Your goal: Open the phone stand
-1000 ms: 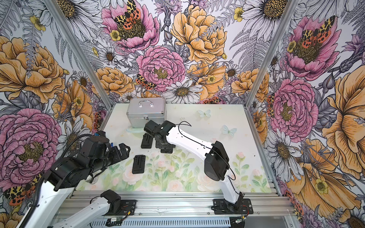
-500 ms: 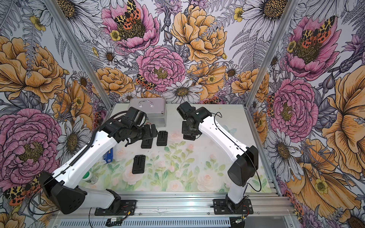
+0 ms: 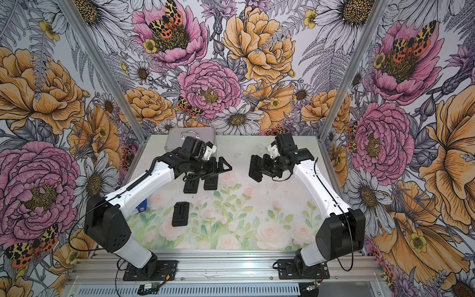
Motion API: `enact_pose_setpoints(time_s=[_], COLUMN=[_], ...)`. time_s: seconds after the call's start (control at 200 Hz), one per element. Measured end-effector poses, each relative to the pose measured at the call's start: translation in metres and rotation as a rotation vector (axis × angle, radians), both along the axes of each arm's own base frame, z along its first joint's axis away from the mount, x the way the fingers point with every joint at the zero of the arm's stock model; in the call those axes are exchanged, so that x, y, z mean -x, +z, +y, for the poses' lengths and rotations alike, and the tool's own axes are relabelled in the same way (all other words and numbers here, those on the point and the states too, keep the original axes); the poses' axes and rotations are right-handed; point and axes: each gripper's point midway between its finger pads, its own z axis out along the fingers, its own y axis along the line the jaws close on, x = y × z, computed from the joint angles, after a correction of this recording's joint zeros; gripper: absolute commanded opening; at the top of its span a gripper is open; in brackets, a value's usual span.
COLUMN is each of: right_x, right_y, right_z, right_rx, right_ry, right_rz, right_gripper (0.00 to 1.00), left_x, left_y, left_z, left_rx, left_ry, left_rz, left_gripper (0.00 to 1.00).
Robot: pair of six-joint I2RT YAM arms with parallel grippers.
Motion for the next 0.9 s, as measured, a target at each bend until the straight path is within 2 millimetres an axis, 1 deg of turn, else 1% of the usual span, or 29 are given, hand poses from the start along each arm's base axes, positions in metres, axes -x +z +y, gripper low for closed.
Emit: enact_pose_setpoints(time_s=[0.1, 0.19, 0.285, 0.365, 0.51, 0.595, 0.655, 0.73, 0.901], right_x=[0.003, 0.009, 0.012, 0.013, 0.012, 0.009, 0.008, 0.005, 0.002], right_y=[0.001, 0.002, 0.008, 0.012, 0.011, 0.007, 0.006, 0.008, 0.026], right_z=[0.015, 0.022, 0.027, 0.031, 0.036, 0.038, 0.039, 0.039, 0.047], right_rx=[-0.108, -0.19, -0.281, -0.351, -0.451, -0.502, -0.532, -0.56, -0.617], right_ry=[0.038, 0.048, 0.04, 0.028, 0.001, -0.024, -0.044, -0.056, -0.048], right_rz=[-0.009, -0.018, -0.04, -0.058, -0.061, -0.056, -0.051, -0.056, -0.096], right_gripper=[0.0, 0.0, 0.0, 0.0, 0.0, 0.0, 0.0, 0.0, 0.0], left_x=[0.0, -0.001, -0.001, 0.0, 0.003, 0.007, 0.011, 0.015, 0.025], left_y=[-0.017, -0.031, -0.036, -0.027, 0.009, 0.025, 0.03, 0.032, 0.041], left_z=[0.002, 0.007, 0.01, 0.005, -0.007, -0.01, -0.012, -0.013, -0.021], left_rx=[0.134, 0.258, 0.357, 0.427, 0.55, 0.61, 0.641, 0.663, 0.698], left_ry=[0.029, 0.071, 0.1, 0.085, 0.02, -0.011, -0.025, -0.036, -0.076], left_rz=[0.072, 0.131, 0.181, 0.185, 0.133, 0.103, 0.101, 0.109, 0.11], left_gripper=[0.99, 0.99, 0.99, 0.99, 0.99, 0.99, 0.99, 0.99, 0.99])
